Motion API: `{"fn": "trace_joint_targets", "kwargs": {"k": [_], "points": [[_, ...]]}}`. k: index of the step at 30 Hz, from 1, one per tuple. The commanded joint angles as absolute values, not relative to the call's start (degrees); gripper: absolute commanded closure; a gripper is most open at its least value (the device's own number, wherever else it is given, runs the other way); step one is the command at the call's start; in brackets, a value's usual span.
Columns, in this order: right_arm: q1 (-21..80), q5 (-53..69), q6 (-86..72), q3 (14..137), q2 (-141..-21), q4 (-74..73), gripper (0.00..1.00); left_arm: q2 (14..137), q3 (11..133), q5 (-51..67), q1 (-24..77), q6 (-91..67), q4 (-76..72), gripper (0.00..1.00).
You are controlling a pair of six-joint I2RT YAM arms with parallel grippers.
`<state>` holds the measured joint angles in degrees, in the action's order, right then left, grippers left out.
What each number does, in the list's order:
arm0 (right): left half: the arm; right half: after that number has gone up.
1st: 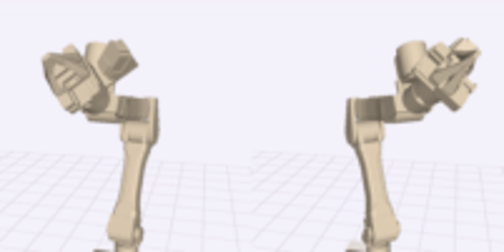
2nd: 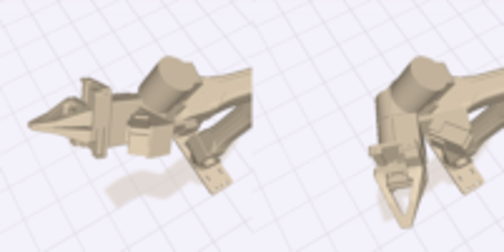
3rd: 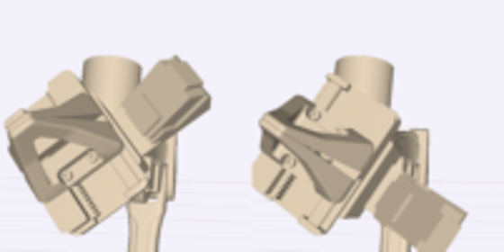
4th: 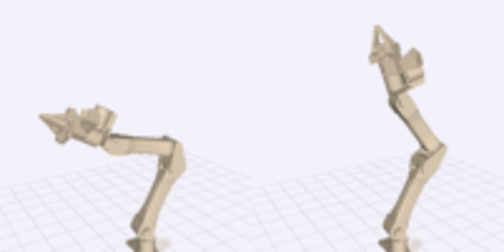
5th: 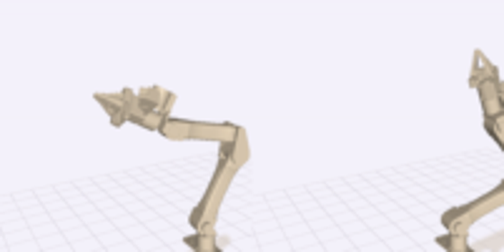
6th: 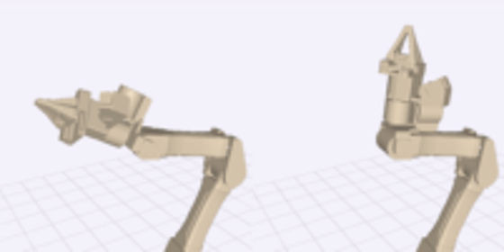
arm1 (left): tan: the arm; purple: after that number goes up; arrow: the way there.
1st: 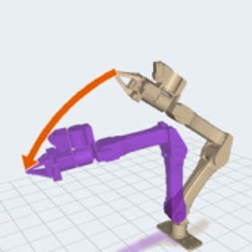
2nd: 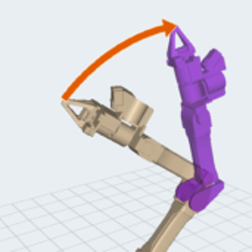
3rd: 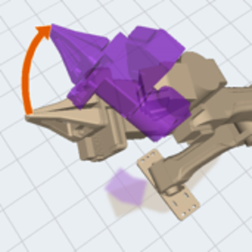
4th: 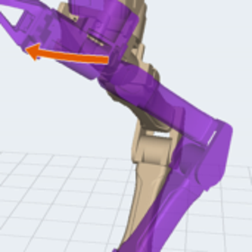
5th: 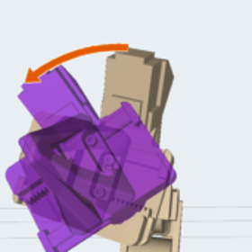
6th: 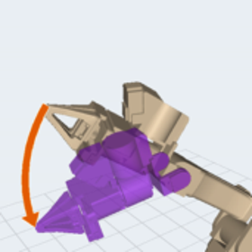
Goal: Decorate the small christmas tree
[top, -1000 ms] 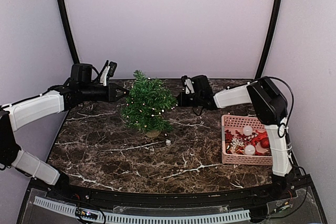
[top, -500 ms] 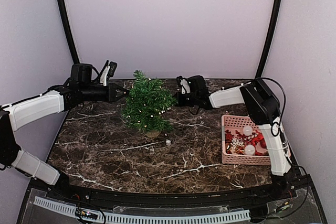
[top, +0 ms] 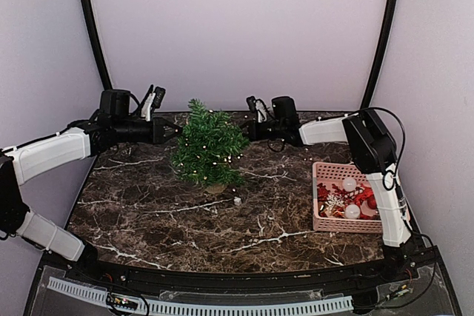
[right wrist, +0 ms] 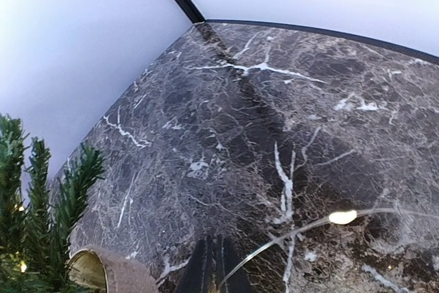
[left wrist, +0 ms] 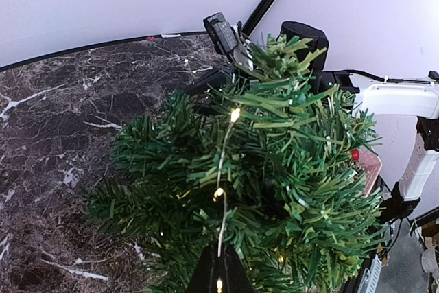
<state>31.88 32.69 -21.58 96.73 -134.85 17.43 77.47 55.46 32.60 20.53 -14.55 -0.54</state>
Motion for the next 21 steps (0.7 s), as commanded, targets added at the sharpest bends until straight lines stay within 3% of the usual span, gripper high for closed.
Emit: {"fn": "trace_joint_targets", "kwargs": {"k": [1, 6, 14, 21], "points": [[31.94, 38.68, -20.51, 98.1, -134.81, 19.37, 0.92, 77.22, 57.38, 34.0, 20.83, -14.04, -0.66, 1.0], [30.91, 28.59, -22.41, 94.13, -129.99, 15.72, 0.63, 76.9, 57.7, 33.28, 20.79, -13.73, -0.36, 1.0], [28.32, 22.41, -19.68, 83.42, -117.08, 5.27, 0.39, 75.97, 57.99, 31.63, 20.8, -12.98, 1.93, 0.99], [26.92, 19.0, -15.2, 75.9, -107.67, -3.05, 0.25, 75.85, 57.95, 31.45, 20.82, -13.1, 1.89, 0.99]]}}
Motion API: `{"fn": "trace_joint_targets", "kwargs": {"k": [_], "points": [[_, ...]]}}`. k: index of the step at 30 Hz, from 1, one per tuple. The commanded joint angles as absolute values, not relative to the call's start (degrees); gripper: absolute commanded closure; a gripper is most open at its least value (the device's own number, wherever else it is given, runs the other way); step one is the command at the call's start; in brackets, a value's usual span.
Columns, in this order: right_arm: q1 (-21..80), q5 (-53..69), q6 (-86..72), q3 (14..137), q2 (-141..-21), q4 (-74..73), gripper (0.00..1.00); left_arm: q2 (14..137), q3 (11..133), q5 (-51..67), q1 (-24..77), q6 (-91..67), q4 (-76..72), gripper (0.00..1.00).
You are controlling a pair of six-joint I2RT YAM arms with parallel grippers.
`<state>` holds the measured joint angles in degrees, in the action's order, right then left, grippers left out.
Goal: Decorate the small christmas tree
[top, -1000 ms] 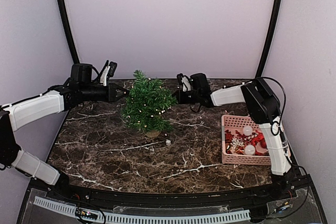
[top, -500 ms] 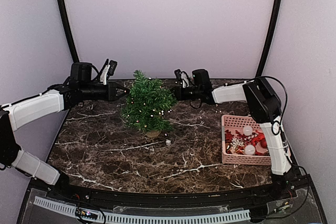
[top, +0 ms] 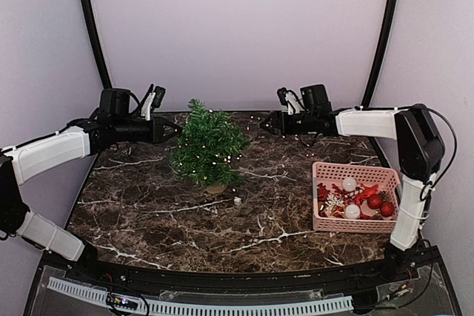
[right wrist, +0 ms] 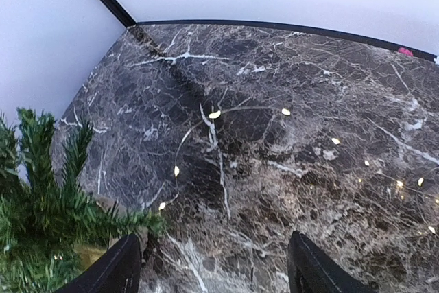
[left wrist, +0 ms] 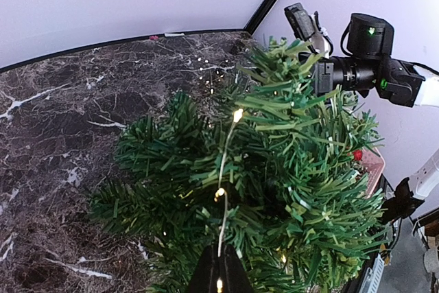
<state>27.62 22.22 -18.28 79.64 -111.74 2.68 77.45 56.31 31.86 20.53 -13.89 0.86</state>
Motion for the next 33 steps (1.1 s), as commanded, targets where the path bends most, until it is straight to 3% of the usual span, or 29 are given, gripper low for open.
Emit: {"fn": "trace_joint_targets", "kwargs": {"k": [1, 6, 13, 26, 33], "points": [[26.52, 18.17, -14.94, 75.18, -106.58, -3.64, 0.24, 75.81, 57.95, 31.41, 20.83, -13.03, 1.92, 0.99], [24.54, 7.53, -12.65, 73.25, -103.81, -8.88, 0.21, 75.68, 57.92, 31.46, 20.83, -13.05, 2.01, 1.0], [21.12, -7.25, -8.12, 76.41, -107.83, -17.22, 0.27, 75.74, 57.73, 31.34, 20.83, -12.85, 2.13, 0.99], [17.96, -8.97, -2.61, 89.33, -121.54, -22.07, 0.5, 76.03, 57.66, 31.54, 20.83, -12.76, 1.93, 1.0], [17.93, -8.47, -5.55, 88.93, -121.02, -24.52, 0.58, 76.15, 57.63, 31.6, 20.81, -12.83, 1.63, 0.99]]}}
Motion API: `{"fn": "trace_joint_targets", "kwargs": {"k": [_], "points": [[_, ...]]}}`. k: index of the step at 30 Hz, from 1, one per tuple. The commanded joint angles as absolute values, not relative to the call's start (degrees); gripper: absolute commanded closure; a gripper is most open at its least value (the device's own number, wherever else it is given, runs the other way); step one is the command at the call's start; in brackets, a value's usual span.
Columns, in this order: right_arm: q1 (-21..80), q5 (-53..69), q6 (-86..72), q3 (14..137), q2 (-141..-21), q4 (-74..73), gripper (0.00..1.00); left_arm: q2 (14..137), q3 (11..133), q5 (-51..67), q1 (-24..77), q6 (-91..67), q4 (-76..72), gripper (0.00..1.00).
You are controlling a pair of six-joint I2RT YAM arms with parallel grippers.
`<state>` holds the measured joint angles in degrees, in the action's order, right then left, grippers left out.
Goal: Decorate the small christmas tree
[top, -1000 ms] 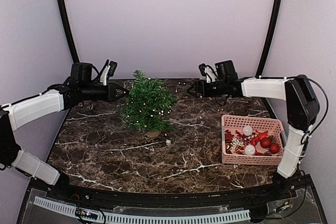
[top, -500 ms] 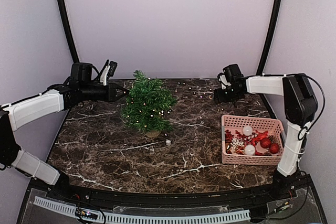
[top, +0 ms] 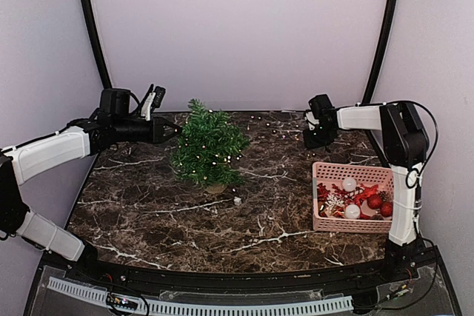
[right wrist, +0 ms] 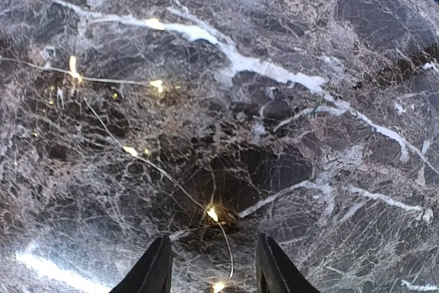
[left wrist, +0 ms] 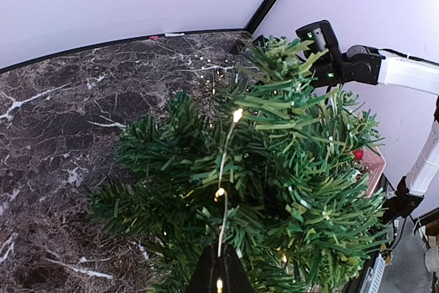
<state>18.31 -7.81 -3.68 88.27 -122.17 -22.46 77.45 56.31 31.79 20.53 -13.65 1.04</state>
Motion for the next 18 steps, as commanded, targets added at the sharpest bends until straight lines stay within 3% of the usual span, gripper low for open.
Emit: {"fn": "trace_joint_targets", "kwargs": {"k": [1, 9, 18], "points": [[17.97, -8.36, -6.41, 88.54, -120.52, -24.84, 0.59, 76.25, 57.64, 31.7, 20.78, -12.87, 1.56, 0.99], [19.04, -5.74, -9.65, 85.29, -117.55, -26.49, 0.61, 76.55, 57.49, 31.99, 20.81, -13.19, 1.14, 1.0], [19.59, -2.44, -10.1, 85.44, -119.6, -24.56, 0.78, 76.29, 57.31, 31.87, 20.83, -13.18, 1.23, 0.99]]}}
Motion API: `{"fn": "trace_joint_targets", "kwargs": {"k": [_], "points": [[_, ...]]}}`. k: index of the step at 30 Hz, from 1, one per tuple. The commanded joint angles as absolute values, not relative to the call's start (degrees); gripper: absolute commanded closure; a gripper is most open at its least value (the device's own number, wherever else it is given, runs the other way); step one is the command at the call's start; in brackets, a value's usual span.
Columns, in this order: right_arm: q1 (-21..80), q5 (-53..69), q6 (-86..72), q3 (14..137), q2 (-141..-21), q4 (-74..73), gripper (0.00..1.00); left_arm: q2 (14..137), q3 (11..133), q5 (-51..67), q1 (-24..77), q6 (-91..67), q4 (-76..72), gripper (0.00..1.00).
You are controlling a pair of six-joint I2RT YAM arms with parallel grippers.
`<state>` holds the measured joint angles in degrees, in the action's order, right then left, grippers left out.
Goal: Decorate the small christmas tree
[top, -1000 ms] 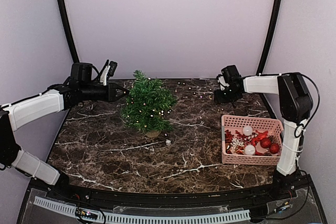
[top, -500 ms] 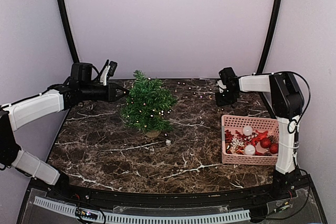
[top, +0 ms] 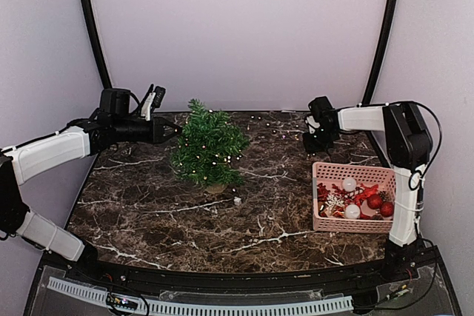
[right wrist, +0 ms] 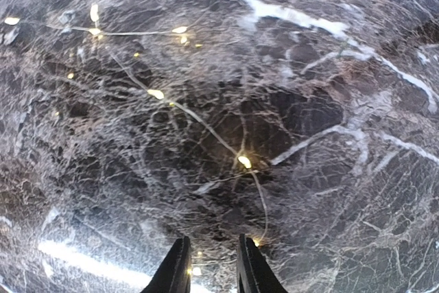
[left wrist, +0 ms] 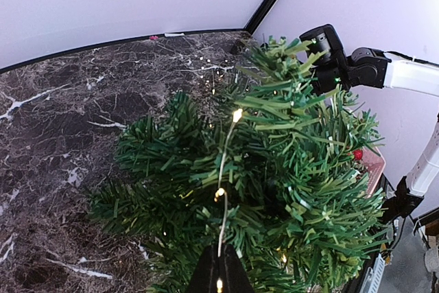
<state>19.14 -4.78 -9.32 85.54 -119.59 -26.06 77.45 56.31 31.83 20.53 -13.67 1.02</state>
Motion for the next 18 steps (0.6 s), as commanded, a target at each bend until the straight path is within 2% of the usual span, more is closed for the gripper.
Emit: {"fn": "trace_joint_targets", "kwargs": {"k": [1, 6, 12, 14, 16, 18], "points": [[19.6, -2.18, -10.17, 85.77, -119.95, -24.66, 0.8, 76.29, 57.28, 31.84, 20.79, -13.18, 1.23, 0.99], [19.59, -1.85, -10.74, 86.47, -121.19, -24.72, 0.89, 76.21, 57.3, 31.74, 20.81, -13.12, 1.32, 1.0], [19.58, -2.44, -11.29, 86.25, -121.75, -25.15, 0.92, 76.11, 57.38, 31.56, 20.83, -13.09, 1.36, 0.99], [19.6, -2.72, -11.4, 86.22, -121.66, -24.99, 1.0, 76.16, 57.44, 31.66, 20.83, -13.1, 1.35, 0.99], [19.58, -3.52, -11.55, 86.34, -121.1, -24.76, 1.0, 76.15, 57.58, 31.57, 20.81, -13.03, 1.51, 0.97], [19.6, -5.13, -11.56, 87.51, -120.18, -24.82, 1.0, 75.82, 57.74, 30.91, 20.83, -13.01, 2.02, 0.89]]}}
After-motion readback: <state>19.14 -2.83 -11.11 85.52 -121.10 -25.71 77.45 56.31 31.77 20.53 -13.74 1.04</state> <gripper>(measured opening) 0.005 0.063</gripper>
